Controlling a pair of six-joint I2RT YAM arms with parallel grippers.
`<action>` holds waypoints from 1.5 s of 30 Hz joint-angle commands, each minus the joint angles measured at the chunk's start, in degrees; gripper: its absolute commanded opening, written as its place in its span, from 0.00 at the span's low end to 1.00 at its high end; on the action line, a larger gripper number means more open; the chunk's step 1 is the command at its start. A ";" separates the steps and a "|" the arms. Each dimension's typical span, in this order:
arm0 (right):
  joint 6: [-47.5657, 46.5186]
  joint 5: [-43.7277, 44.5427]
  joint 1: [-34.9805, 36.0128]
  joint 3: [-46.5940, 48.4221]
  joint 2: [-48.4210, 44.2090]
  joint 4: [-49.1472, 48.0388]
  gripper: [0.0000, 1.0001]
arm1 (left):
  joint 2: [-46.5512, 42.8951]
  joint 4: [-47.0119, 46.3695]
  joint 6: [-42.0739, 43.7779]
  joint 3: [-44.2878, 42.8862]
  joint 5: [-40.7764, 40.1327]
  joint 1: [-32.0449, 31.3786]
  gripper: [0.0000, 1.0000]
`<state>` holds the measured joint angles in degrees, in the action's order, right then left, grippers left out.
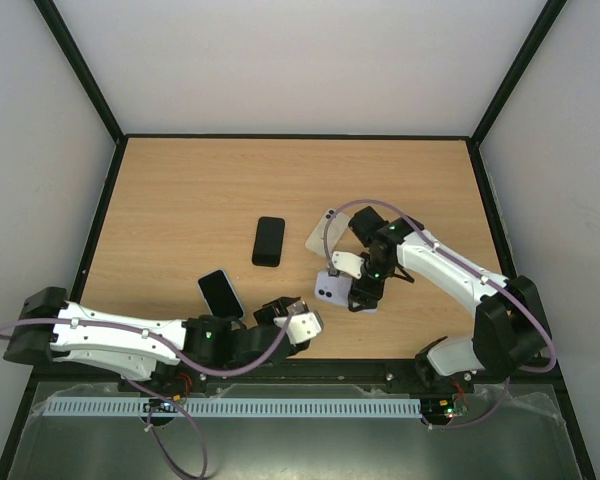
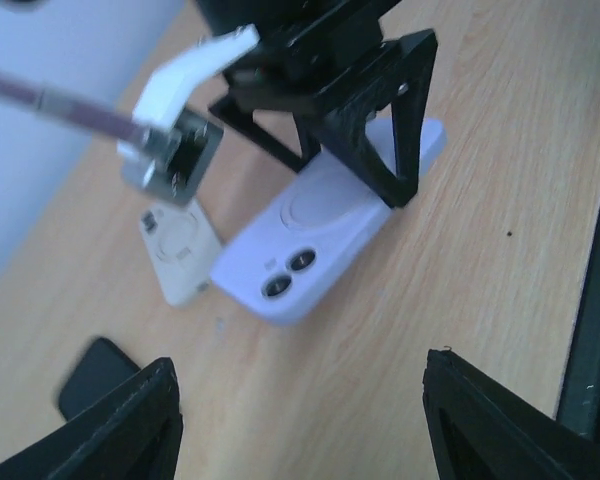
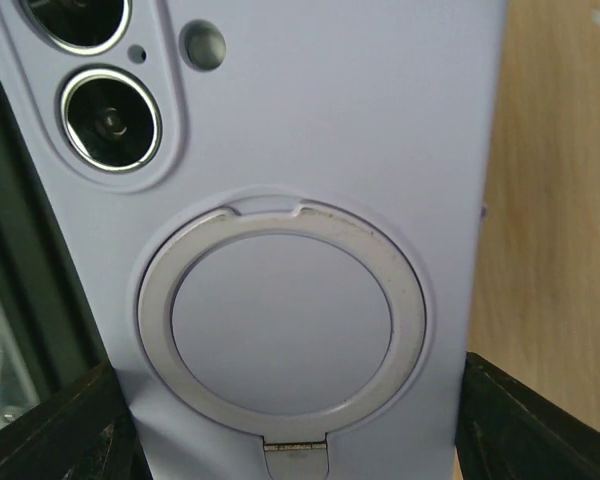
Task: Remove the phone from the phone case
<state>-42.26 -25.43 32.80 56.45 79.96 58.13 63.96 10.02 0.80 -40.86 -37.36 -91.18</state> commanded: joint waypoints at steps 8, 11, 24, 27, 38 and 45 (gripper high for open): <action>3.94 -9.86 8.04 5.11 1.08 5.74 0.37 | 3.60 3.25 32.30 -4.34 -8.98 -3.47 0.60; 3.54 -11.08 8.45 6.02 2.11 7.31 0.37 | 5.40 7.85 33.02 -6.32 -6.57 -3.44 0.59; 3.91 -12.93 9.57 7.19 2.41 9.28 0.38 | 9.67 8.77 37.95 -4.26 -11.09 -3.04 0.48; 4.28 -12.75 10.06 7.37 2.31 9.45 0.38 | 10.32 6.47 41.01 -3.00 -13.58 -2.87 0.44; 5.59 -13.17 11.05 7.43 1.27 9.47 0.38 | 12.73 0.43 45.78 -1.91 -15.95 -1.69 0.19; 3.29 -12.51 11.02 12.60 -1.91 14.14 0.85 | 10.40 1.01 41.02 -2.60 -14.58 -1.28 0.04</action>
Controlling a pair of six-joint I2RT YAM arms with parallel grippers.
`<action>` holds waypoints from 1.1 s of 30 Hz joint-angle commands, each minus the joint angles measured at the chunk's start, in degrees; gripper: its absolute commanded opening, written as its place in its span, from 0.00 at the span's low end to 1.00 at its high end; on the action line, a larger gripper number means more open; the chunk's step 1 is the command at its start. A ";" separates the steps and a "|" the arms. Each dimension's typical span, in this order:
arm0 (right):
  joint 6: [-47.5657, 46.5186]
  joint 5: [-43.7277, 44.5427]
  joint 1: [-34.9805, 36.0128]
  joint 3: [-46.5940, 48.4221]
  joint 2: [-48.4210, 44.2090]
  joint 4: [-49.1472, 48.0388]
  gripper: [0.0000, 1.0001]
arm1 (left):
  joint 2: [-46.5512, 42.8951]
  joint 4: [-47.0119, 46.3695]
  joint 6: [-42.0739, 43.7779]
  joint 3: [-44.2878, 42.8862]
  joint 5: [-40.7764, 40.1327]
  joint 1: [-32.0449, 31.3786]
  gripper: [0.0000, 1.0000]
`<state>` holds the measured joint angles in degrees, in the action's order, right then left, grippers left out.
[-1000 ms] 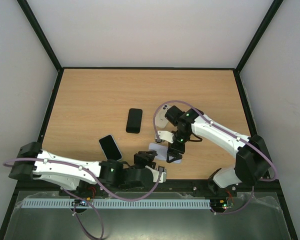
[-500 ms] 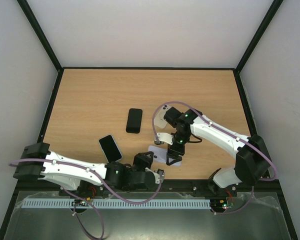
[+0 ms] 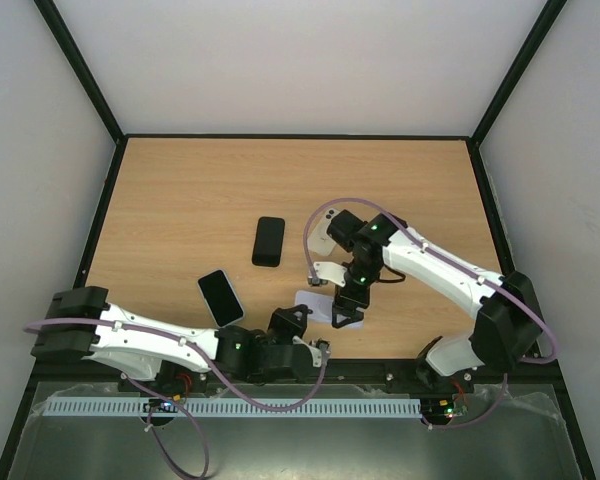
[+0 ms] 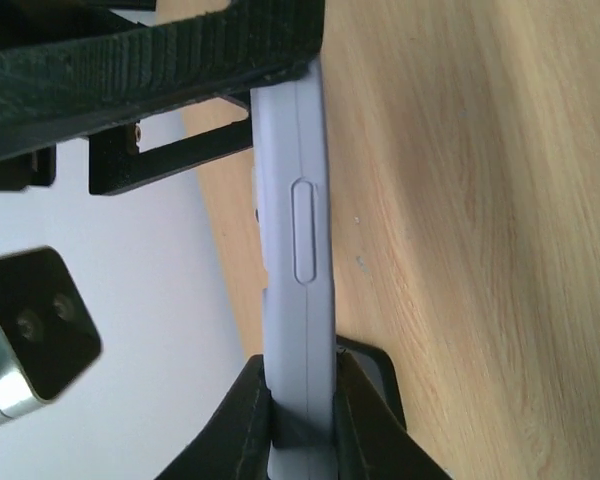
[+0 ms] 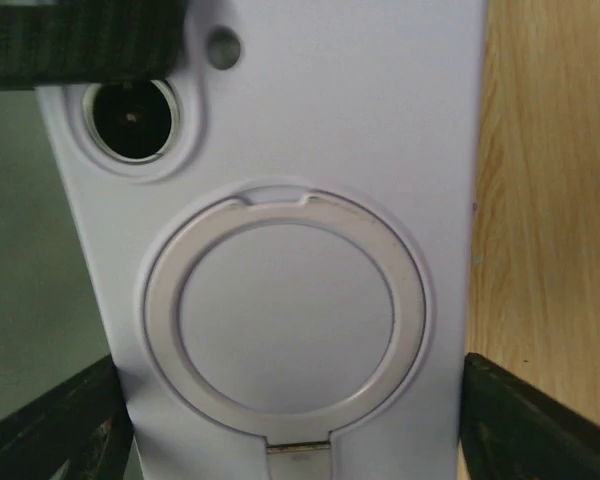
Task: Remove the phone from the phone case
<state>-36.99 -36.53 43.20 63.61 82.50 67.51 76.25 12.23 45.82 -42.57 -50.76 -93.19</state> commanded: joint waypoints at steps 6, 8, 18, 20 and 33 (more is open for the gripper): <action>0.49 1.51 0.66 9.19 -13.86 1.15 0.97 | -4.24 7.54 -20.04 -4.89 7.54 1.16 0.03; 1.24 2.88 0.65 9.11 -16.17 -0.06 0.98 | -4.68 9.91 -25.28 -6.04 11.57 1.63 0.03; -1.78 6.06 0.65 3.24 -19.98 -0.27 0.73 | -14.48 10.93 -38.47 -5.34 34.52 11.77 0.03; -4.14 3.71 0.61 3.29 -19.79 1.61 0.66 | -15.62 11.25 -38.91 -5.46 35.75 12.93 0.03; -7.83 5.76 0.63 3.80 -20.15 2.70 0.42 | -17.79 11.16 -40.13 -5.51 39.77 15.92 0.03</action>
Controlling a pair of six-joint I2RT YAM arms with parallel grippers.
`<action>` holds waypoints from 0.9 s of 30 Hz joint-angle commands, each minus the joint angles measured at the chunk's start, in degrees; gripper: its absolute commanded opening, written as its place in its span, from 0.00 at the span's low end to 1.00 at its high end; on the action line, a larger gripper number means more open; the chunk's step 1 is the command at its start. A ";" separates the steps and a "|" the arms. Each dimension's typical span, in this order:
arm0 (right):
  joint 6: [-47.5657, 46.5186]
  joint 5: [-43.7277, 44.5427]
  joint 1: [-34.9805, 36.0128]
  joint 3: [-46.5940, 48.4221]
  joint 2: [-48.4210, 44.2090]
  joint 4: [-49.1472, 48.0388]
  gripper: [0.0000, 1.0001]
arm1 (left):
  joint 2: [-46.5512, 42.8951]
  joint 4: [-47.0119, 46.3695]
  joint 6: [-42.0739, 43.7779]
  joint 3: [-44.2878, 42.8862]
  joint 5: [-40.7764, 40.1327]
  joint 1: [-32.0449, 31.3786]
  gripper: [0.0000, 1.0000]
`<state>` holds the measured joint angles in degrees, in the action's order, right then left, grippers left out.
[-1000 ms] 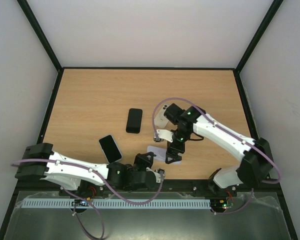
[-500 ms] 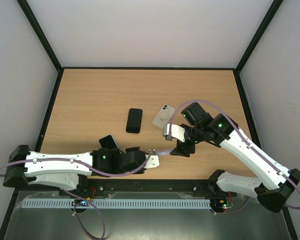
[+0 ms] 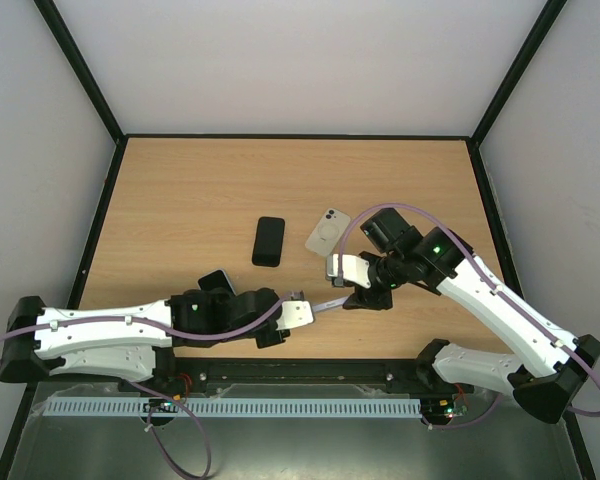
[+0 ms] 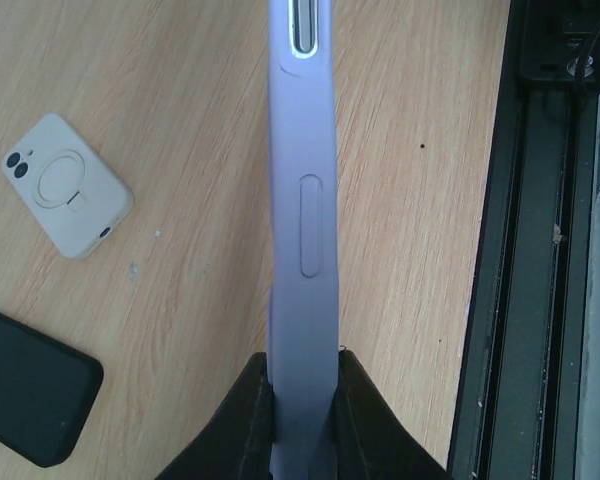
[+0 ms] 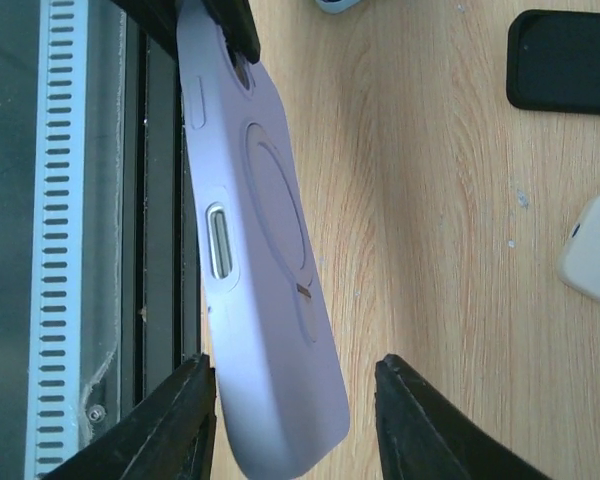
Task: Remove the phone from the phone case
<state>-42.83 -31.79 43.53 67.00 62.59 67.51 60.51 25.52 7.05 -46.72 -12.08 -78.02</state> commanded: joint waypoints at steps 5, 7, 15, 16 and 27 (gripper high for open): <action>-2.99 0.24 0.28 0.17 -0.32 3.90 0.28 | -3.01 -2.52 -1.81 -1.57 2.03 1.36 0.03; -3.30 -0.29 0.33 0.31 -0.26 4.18 0.23 | -3.31 -2.81 -1.91 -1.85 2.77 1.73 0.03; -0.91 -3.78 0.20 4.97 1.98 4.75 0.02 | -6.37 -8.10 -5.78 -1.06 -2.21 4.74 0.29; 0.12 -3.94 -0.15 5.79 2.34 4.48 0.02 | -7.04 -9.23 -7.07 -0.55 -4.74 5.33 0.40; 8.44 -21.90 -19.77 5.45 5.49 -3.23 0.02 | -27.54 -33.81 -25.95 16.25 -21.25 9.50 0.83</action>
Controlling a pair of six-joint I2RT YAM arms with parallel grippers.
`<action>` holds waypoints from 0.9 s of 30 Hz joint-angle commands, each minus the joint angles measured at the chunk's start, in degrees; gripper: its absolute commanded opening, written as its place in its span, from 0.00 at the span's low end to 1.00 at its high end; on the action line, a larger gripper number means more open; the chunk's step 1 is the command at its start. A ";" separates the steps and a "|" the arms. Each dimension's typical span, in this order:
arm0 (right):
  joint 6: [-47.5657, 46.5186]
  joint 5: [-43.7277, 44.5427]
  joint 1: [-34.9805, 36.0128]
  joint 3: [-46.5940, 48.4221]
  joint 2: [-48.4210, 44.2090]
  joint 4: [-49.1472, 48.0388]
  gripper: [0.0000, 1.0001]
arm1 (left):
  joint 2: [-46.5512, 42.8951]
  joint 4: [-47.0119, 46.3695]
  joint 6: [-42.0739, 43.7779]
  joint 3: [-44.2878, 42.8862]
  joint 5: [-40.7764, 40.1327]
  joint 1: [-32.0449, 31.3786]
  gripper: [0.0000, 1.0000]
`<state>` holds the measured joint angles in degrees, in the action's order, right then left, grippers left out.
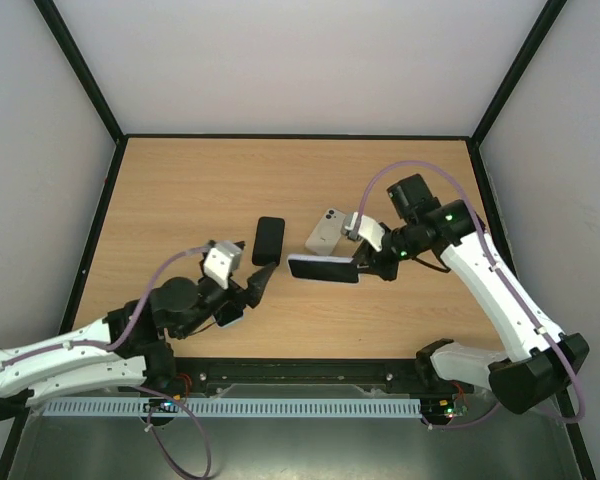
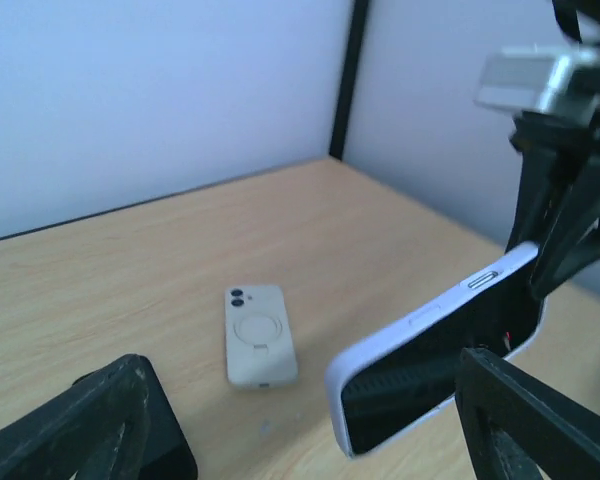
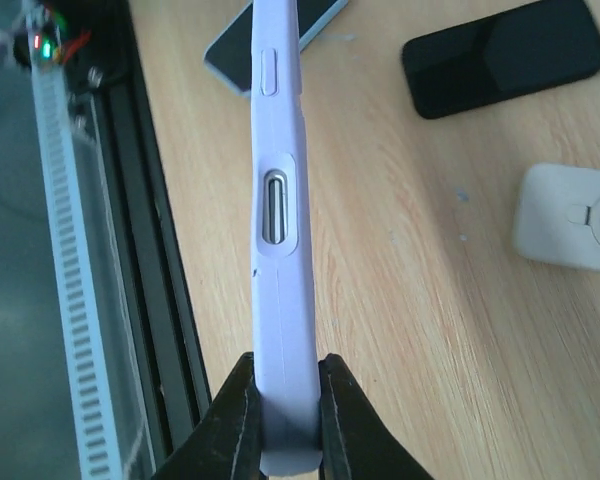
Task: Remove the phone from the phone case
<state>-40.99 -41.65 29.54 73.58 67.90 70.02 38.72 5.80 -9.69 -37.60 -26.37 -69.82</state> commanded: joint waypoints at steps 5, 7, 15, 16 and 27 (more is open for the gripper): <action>25.36 -26.57 -14.37 -7.64 -4.00 -23.18 0.02 | -8.83 -27.60 -15.22 15.17 -5.92 3.49 0.83; 37.81 -33.58 -17.89 -12.73 -7.17 -35.90 0.02 | -8.46 -32.99 -17.99 17.29 -3.85 4.61 0.83; 74.44 -35.92 -21.33 -27.30 -18.30 -74.05 0.02 | 10.96 -55.66 -36.07 17.56 18.63 18.73 0.81; 74.80 -35.35 -21.35 -27.51 -19.25 -73.86 0.02 | 13.69 -59.97 -37.14 17.37 20.95 19.29 0.82; 79.42 -35.21 -21.31 -31.96 -22.54 -76.50 0.02 | 32.82 -85.42 -38.38 10.77 35.66 19.82 0.78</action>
<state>35.86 -75.18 8.27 41.89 45.87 -1.13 68.73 -64.34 -47.20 -23.51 1.43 -50.43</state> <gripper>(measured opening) 0.084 0.806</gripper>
